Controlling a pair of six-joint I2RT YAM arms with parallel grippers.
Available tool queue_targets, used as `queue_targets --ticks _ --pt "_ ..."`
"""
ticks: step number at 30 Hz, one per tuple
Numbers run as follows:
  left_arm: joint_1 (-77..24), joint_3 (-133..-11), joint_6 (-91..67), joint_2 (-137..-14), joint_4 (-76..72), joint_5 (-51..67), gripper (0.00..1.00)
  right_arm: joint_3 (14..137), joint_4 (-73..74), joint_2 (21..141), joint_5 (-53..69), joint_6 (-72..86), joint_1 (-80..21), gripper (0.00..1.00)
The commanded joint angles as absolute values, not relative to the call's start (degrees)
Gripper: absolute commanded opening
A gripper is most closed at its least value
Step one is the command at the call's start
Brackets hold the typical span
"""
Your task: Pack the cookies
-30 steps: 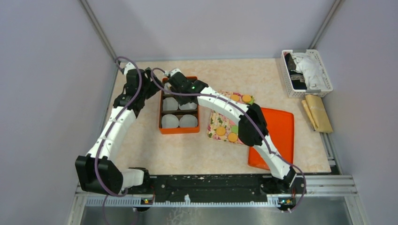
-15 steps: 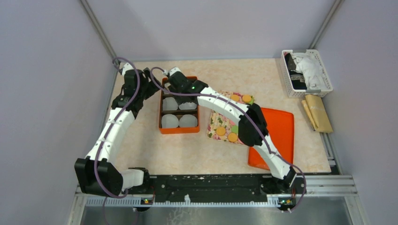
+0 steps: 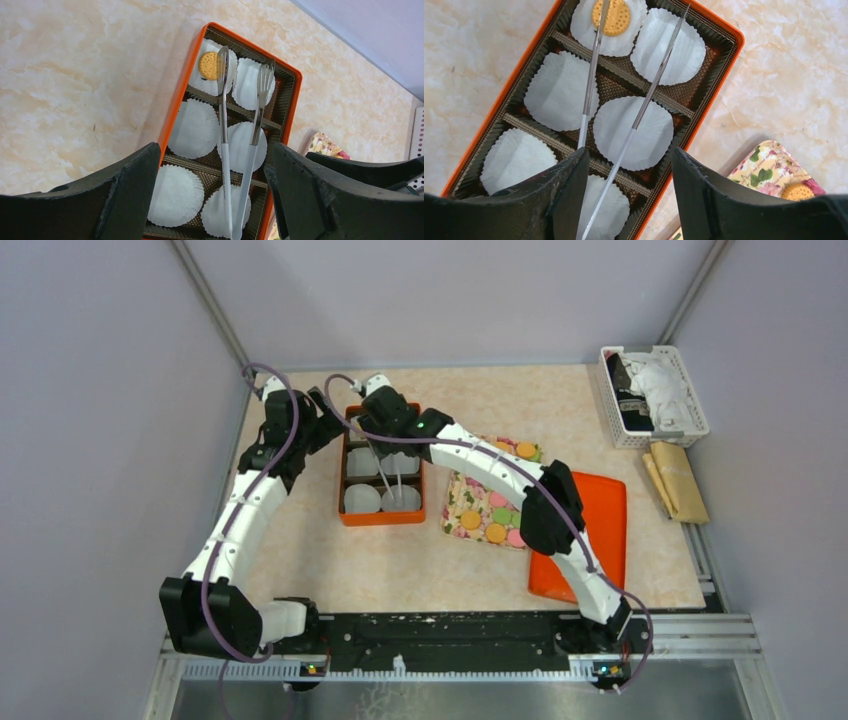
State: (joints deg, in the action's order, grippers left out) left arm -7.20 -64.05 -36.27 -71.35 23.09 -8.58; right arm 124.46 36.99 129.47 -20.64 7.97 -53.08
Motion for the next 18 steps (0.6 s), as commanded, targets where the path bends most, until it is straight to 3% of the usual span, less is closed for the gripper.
queue_targets --ticks 1,15,18 --pt "-6.9 -63.6 -35.8 -69.7 21.0 -8.0 0.89 122.0 35.1 124.9 -18.5 8.6 -52.9 0.61" --pt "-6.7 -62.6 -35.5 -69.6 20.3 -7.3 0.89 119.0 34.2 129.1 -12.1 14.2 -53.0 0.65" --pt "-6.7 -62.4 -35.4 -69.4 20.2 -7.3 0.89 119.1 34.1 129.8 -11.7 15.0 -53.0 0.69"
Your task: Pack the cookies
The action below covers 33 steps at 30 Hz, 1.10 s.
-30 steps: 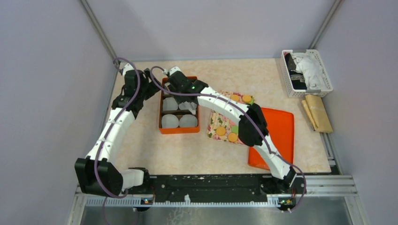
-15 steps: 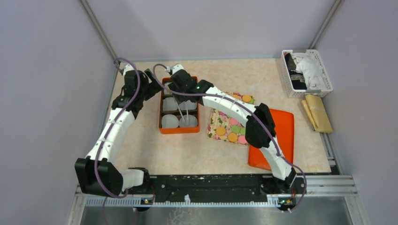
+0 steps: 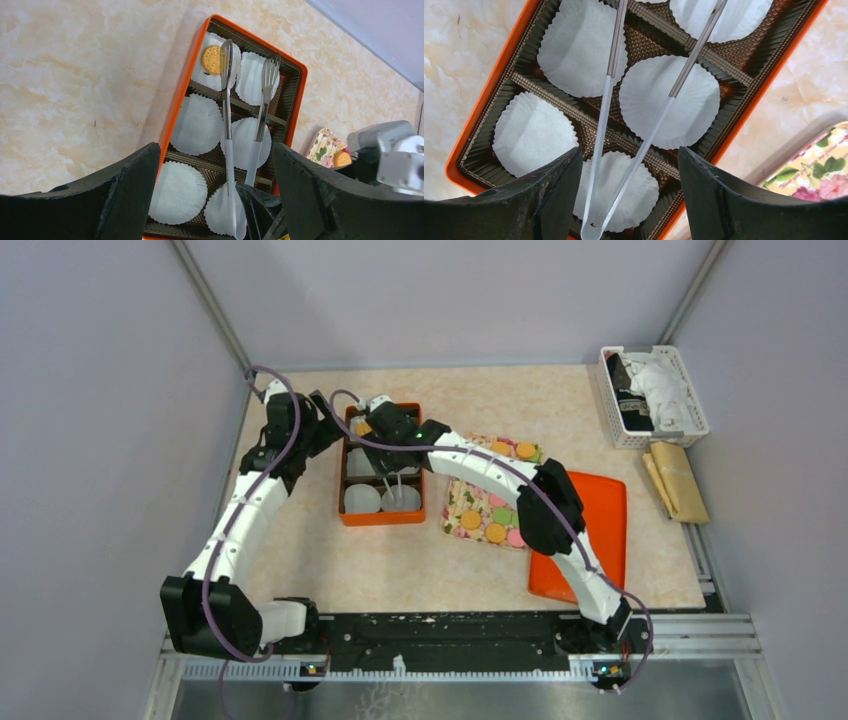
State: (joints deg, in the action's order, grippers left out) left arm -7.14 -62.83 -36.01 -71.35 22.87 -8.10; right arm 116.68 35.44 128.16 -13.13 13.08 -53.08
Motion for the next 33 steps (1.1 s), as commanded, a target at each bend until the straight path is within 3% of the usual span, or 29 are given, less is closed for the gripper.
queue_targets --ticks 1,6,15,33 --pt "-6.6 -62.3 -35.4 -69.5 20.2 -7.3 0.89 119.3 34.4 130.2 -11.6 15.4 -53.0 0.71" --pt "-6.4 -62.1 -35.7 -69.2 20.1 -6.9 0.89 119.8 34.7 132.7 -11.7 16.6 -53.0 0.75" --pt "-6.1 -62.8 -34.9 -67.0 20.4 -7.7 0.89 122.7 34.6 135.6 -13.0 18.1 -52.9 0.73" --pt "-5.5 -62.9 -34.9 -67.2 20.7 -6.2 0.89 121.5 34.4 133.5 -13.9 17.8 -52.6 0.44"
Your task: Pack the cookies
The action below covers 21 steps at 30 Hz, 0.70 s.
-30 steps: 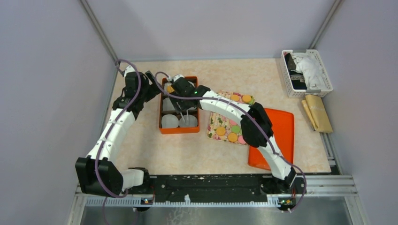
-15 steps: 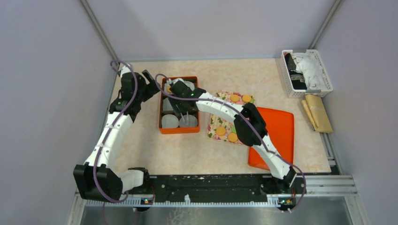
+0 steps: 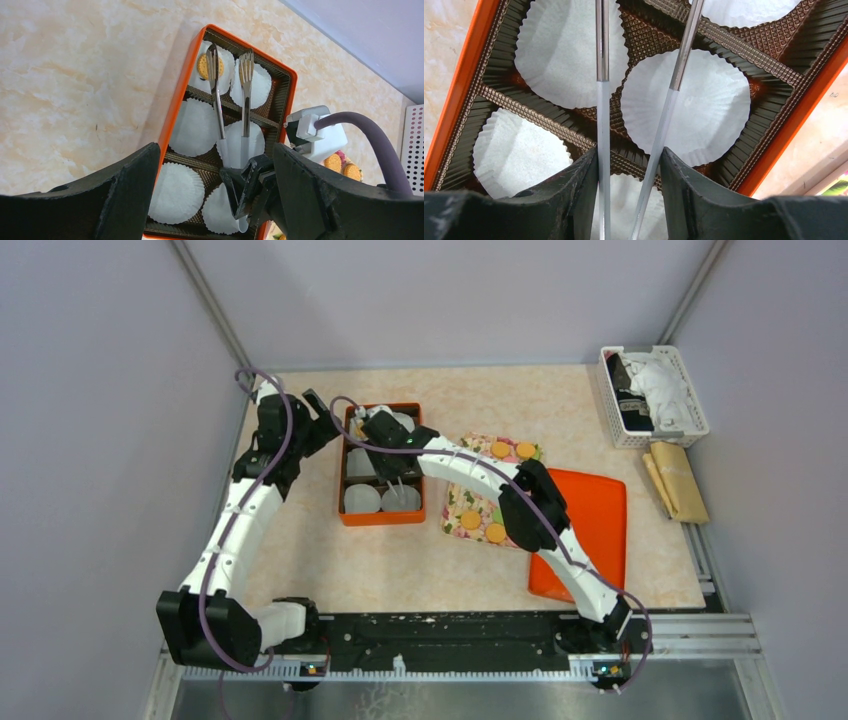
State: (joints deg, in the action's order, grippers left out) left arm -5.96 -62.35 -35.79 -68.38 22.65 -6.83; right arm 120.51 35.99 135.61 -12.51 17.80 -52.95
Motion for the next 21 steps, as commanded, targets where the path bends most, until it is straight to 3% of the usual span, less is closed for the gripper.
queue_targets --ticks 1,9,21 --pt "-5.5 -63.1 -34.9 -67.1 20.9 -6.4 0.89 120.6 33.7 132.3 -14.1 17.8 -52.6 0.43" --pt "-4.8 -66.6 -35.0 -66.0 23.5 -8.5 0.89 118.9 32.0 127.0 -16.2 16.7 -52.5 0.34" --pt "-0.9 -72.6 -34.9 -65.3 26.7 -10.1 0.91 115.3 33.3 118.0 -23.2 14.6 -52.5 0.34"
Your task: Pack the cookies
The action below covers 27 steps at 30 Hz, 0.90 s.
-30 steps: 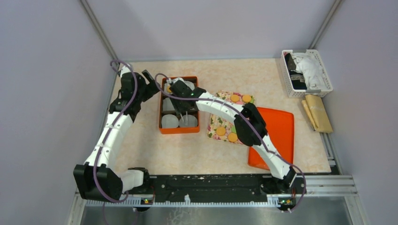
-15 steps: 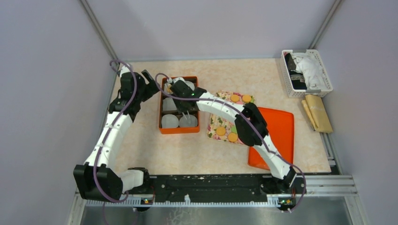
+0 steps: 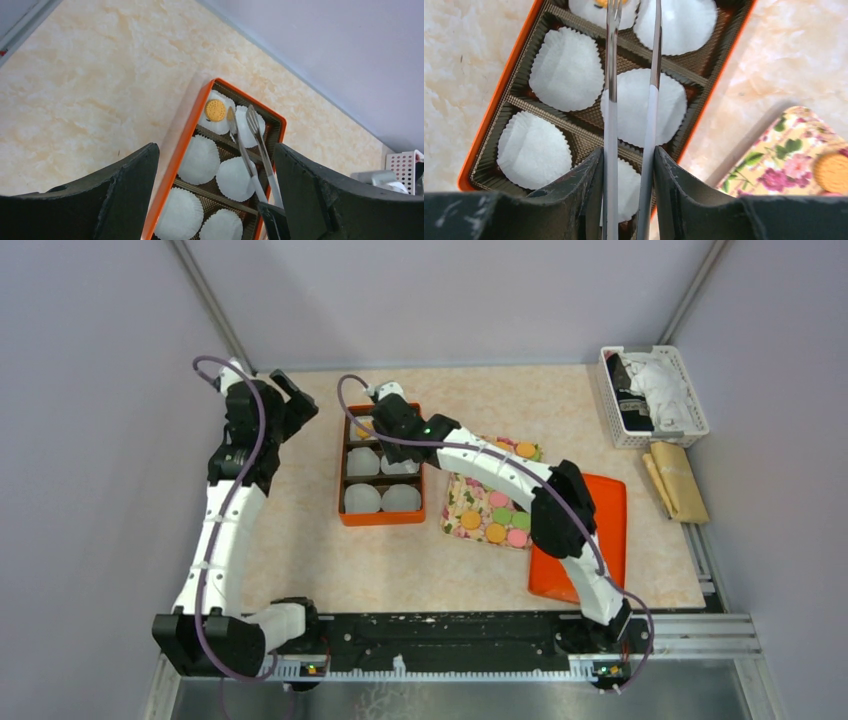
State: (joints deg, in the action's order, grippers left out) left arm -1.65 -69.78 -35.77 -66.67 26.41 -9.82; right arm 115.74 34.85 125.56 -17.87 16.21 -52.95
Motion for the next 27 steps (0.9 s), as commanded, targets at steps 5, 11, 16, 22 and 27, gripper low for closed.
queue_targets --ticks 5,11,16,22,27 --pt "-0.9 -69.9 -35.3 -65.5 24.4 -6.3 0.9 110.6 33.9 111.3 -27.8 13.0 -52.3 0.34" --pt "-0.8 -65.9 -34.0 -65.5 19.1 -0.5 0.89 101.1 34.0 101.0 -31.9 12.5 -52.2 0.35" --pt "-0.9 -63.9 -34.3 -66.7 16.0 6.1 0.88 91.9 35.4 93.3 -34.0 15.0 -51.8 0.35" --pt "-1.0 -62.9 -35.2 -69.0 14.8 10.7 0.87 78.3 31.8 84.1 -24.4 22.3 -42.9 0.35" --pt "-0.9 -62.8 -35.4 -69.9 14.1 12.4 0.87 71.8 29.5 81.2 -21.3 22.6 -32.1 0.35"
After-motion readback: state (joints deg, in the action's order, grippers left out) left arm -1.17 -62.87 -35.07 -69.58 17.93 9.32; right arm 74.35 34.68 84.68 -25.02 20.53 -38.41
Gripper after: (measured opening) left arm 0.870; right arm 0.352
